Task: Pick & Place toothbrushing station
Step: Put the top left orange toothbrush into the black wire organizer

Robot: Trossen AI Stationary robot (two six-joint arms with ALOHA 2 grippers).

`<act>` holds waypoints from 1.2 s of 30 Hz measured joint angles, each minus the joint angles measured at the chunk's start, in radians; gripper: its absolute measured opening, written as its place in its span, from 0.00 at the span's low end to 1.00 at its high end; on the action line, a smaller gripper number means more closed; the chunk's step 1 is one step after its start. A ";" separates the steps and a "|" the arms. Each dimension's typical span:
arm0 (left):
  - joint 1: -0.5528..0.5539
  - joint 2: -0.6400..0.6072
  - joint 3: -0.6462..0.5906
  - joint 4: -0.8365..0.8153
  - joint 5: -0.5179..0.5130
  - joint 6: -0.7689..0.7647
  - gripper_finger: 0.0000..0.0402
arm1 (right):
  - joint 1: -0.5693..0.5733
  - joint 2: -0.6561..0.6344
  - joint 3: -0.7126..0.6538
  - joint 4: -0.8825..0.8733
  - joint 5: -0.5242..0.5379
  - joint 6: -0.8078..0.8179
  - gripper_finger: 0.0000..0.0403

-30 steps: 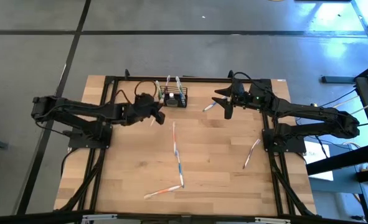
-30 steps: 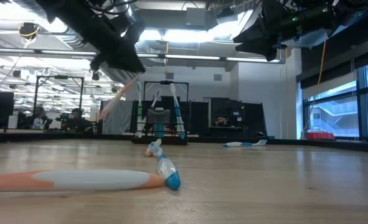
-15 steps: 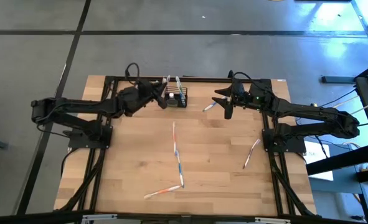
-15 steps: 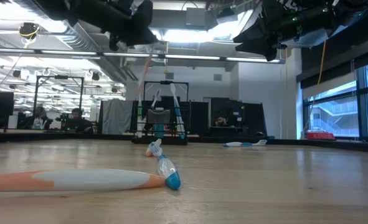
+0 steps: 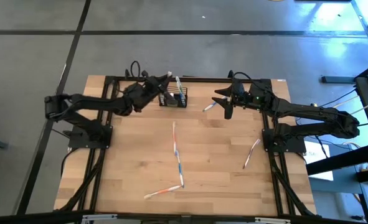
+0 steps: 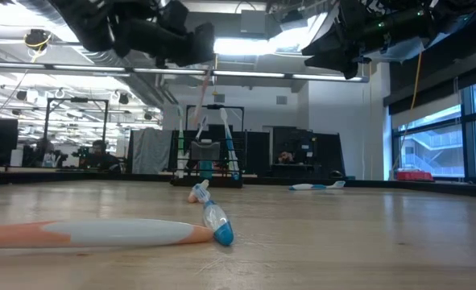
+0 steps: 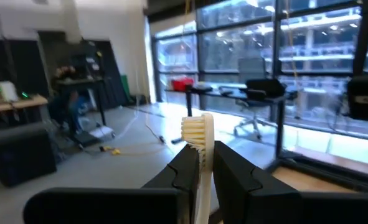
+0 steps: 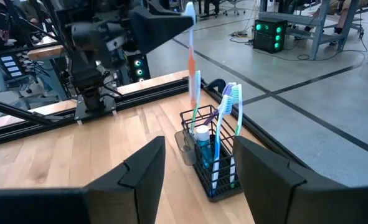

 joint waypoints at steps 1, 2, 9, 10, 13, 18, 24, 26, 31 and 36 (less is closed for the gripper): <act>0.000 0.016 0.000 0.037 -0.015 0.016 0.08 | 0.000 0.000 0.000 0.000 0.000 0.000 0.48; 0.000 0.030 0.000 0.069 -0.033 0.031 0.08 | 0.000 0.000 0.000 0.000 0.000 0.000 0.48; 0.028 0.103 0.000 0.175 -0.082 0.053 0.08 | 0.000 0.000 0.000 0.000 0.000 -0.007 0.48; 0.036 0.112 0.000 0.180 -0.082 0.044 0.08 | 0.000 0.000 0.000 0.000 0.000 -0.007 0.48; 0.059 0.145 0.000 0.181 -0.088 0.026 0.08 | 0.000 0.000 0.000 0.000 0.000 -0.006 0.48; 0.083 0.179 0.000 0.182 -0.092 0.030 0.08 | 0.000 0.000 0.000 0.000 0.000 -0.006 0.48; 0.092 0.187 0.000 0.181 -0.108 -0.003 0.08 | 0.000 0.000 0.000 0.000 0.000 -0.006 0.48; 0.092 0.187 0.000 0.181 -0.115 -0.005 0.08 | 0.000 0.000 0.000 0.000 0.000 -0.006 0.48; 0.091 0.187 -0.004 0.171 -0.136 -0.020 0.08 | 0.000 0.000 0.000 0.000 0.000 -0.003 0.48; 0.093 0.187 -0.040 0.180 -0.160 -0.085 0.08 | 0.000 0.000 0.000 0.000 0.000 -0.003 0.48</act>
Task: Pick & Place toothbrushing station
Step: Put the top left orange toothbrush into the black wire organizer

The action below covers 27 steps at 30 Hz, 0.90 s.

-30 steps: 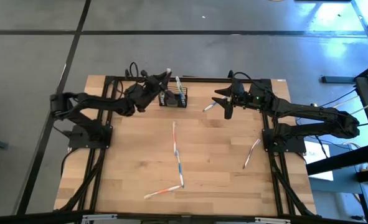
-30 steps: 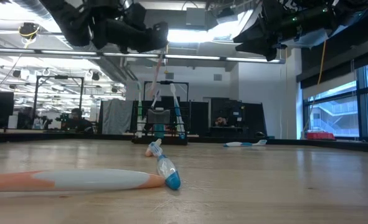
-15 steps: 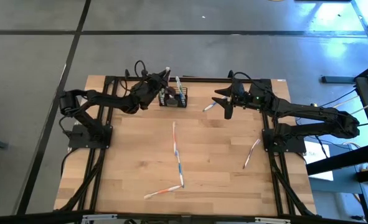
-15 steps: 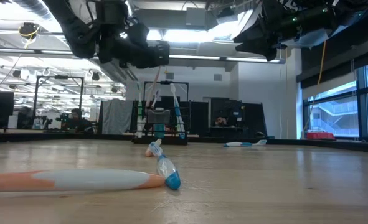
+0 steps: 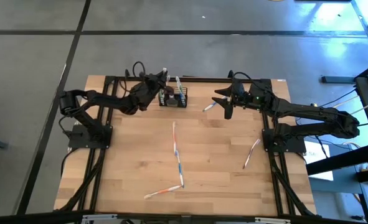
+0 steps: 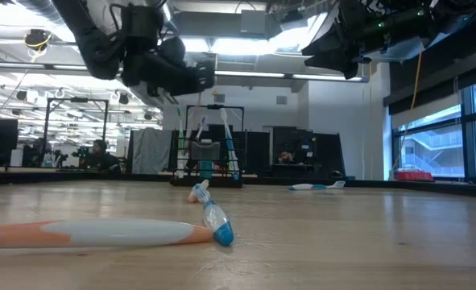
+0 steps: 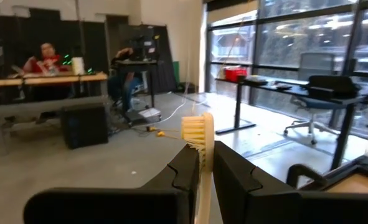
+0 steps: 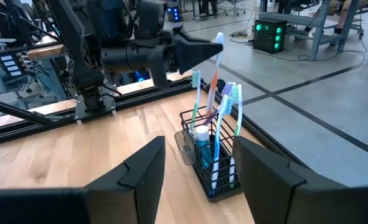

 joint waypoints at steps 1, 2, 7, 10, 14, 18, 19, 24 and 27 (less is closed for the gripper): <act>0.001 0.000 -0.012 0.005 -0.010 -0.006 0.08 | 0.000 0.000 0.000 0.000 0.000 0.000 0.48; 0.001 0.000 -0.027 0.021 -0.014 -0.008 0.08 | 0.000 0.000 0.000 0.000 0.000 0.000 0.48; 0.005 0.000 -0.094 0.163 -0.010 -0.017 0.08 | 0.000 0.000 0.000 0.000 0.000 0.000 0.48; 0.023 0.000 -0.115 0.187 0.033 -0.048 0.08 | 0.000 0.000 0.000 0.000 0.000 0.000 0.48; 0.037 0.011 -0.116 0.189 0.090 -0.063 0.08 | 0.000 0.000 0.000 0.000 0.000 0.000 0.47; 0.037 0.058 -0.115 0.254 0.092 -0.063 0.08 | 0.000 0.000 0.000 0.000 0.000 0.000 0.47; 0.037 0.074 -0.115 0.270 0.084 -0.063 0.08 | 0.000 0.000 0.000 0.000 0.000 0.000 0.47; 0.037 0.156 -0.115 0.329 0.067 -0.060 0.08 | 0.000 0.000 0.000 0.000 0.000 0.000 0.47; 0.037 0.196 -0.115 0.346 0.051 -0.060 0.08 | 0.000 0.000 0.000 0.000 0.000 0.000 0.47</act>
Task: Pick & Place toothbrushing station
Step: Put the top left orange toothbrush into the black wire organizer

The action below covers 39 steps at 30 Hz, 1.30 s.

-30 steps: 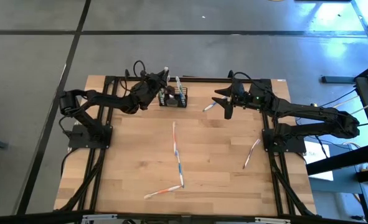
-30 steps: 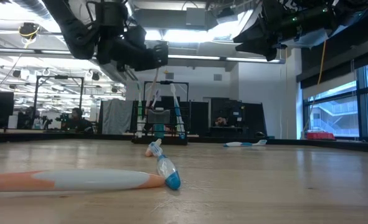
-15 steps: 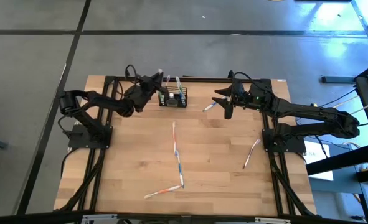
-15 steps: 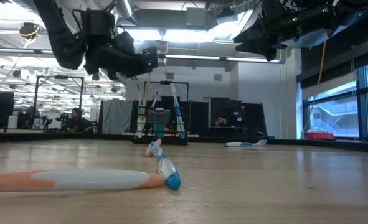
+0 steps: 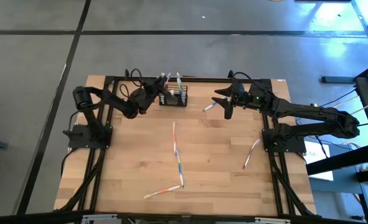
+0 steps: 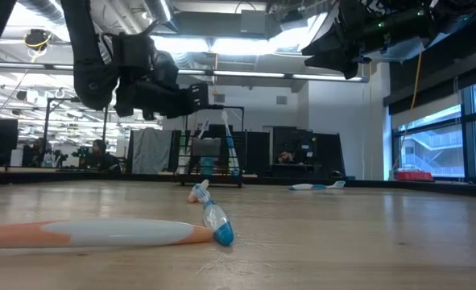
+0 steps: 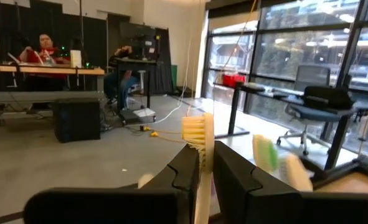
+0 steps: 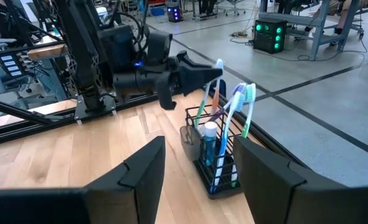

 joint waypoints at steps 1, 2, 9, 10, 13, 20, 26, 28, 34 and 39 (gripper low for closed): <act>0.000 0.008 0.000 0.007 0.000 -0.002 0.08 | 0.000 0.000 0.000 0.000 0.000 0.000 0.47; 0.000 0.014 0.000 0.010 0.000 -0.003 0.08 | 0.000 0.000 0.000 0.000 0.000 0.000 0.48; -0.025 0.032 0.000 0.005 -0.008 -0.008 0.08 | 0.000 0.000 0.000 0.000 0.000 0.000 0.48; -0.031 0.032 0.000 0.005 -0.018 -0.008 0.08 | 0.000 0.000 0.000 0.000 0.000 0.000 0.48; -0.047 0.032 0.000 -0.011 -0.062 0.006 0.08 | 0.000 0.000 0.000 0.000 0.000 0.000 0.48; -0.069 0.030 0.002 -0.035 -0.087 0.007 0.08 | 0.000 0.000 0.000 0.000 0.000 0.000 0.48; -0.073 0.030 0.002 -0.040 -0.098 0.008 0.09 | 0.000 0.000 0.000 0.000 0.000 0.000 0.48; -0.074 0.030 0.002 -0.042 -0.101 0.008 0.09 | 0.000 0.000 0.000 0.000 0.000 0.000 0.48; -0.074 0.033 -0.001 -0.063 -0.117 0.008 0.13 | 0.000 0.000 0.000 0.000 0.000 -0.001 0.48; -0.074 0.033 -0.001 -0.061 -0.116 0.008 0.19 | 0.000 0.000 0.000 0.000 0.000 -0.001 0.48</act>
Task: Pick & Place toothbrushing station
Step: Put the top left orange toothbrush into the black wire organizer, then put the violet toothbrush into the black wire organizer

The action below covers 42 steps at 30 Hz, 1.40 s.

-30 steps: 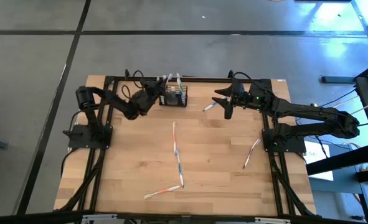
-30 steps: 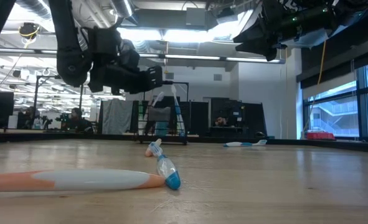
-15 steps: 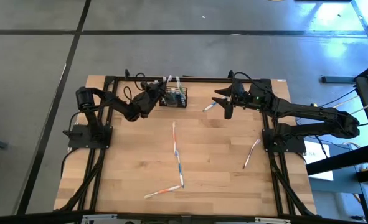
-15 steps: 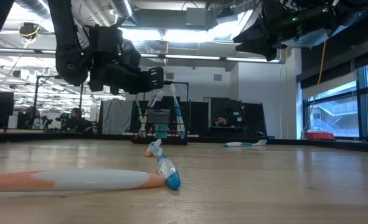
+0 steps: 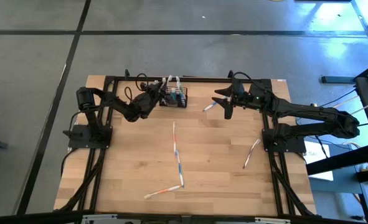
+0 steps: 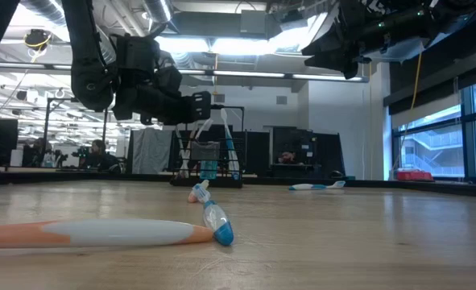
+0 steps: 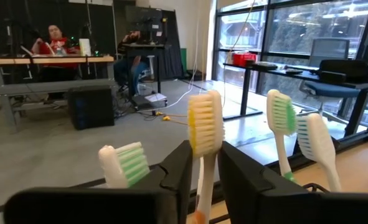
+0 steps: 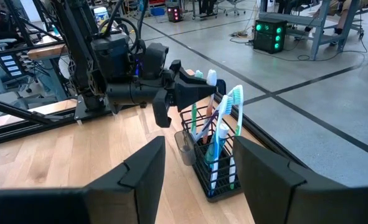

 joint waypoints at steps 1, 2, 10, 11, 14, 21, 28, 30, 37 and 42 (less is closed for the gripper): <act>0.000 0.000 0.000 -0.001 0.000 0.000 0.20 | 0.000 0.000 0.000 0.000 0.000 0.000 0.48; 0.000 0.000 0.000 -0.001 0.003 0.000 0.21 | 0.000 0.000 0.000 0.000 0.000 0.000 0.48; -0.010 0.000 0.000 -0.005 0.006 0.031 0.33 | 0.000 0.000 0.000 0.000 0.000 0.000 0.48; -0.013 0.000 0.000 -0.004 0.006 0.041 0.34 | 0.000 0.000 0.000 0.000 0.000 0.000 0.48; -0.020 0.000 0.000 -0.003 0.004 0.059 0.40 | 0.000 0.000 0.000 0.000 0.000 0.000 0.48; -0.034 0.000 0.000 -0.001 -0.003 0.061 0.51 | 0.000 0.000 0.000 0.000 0.000 0.000 0.48; -0.052 -0.008 0.002 0.008 -0.041 0.081 0.55 | 0.000 0.000 0.000 0.000 0.000 0.000 0.48; -0.059 -0.014 0.002 0.012 -0.042 0.109 0.54 | 0.000 0.000 0.000 -0.001 0.000 0.000 0.48; -0.087 -0.061 0.002 0.014 -0.047 0.150 0.55 | 0.000 0.000 0.000 -0.002 0.000 0.000 0.48; -0.112 -0.098 0.002 0.014 -0.076 0.187 0.54 | 0.000 0.000 0.000 -0.005 0.000 0.000 0.48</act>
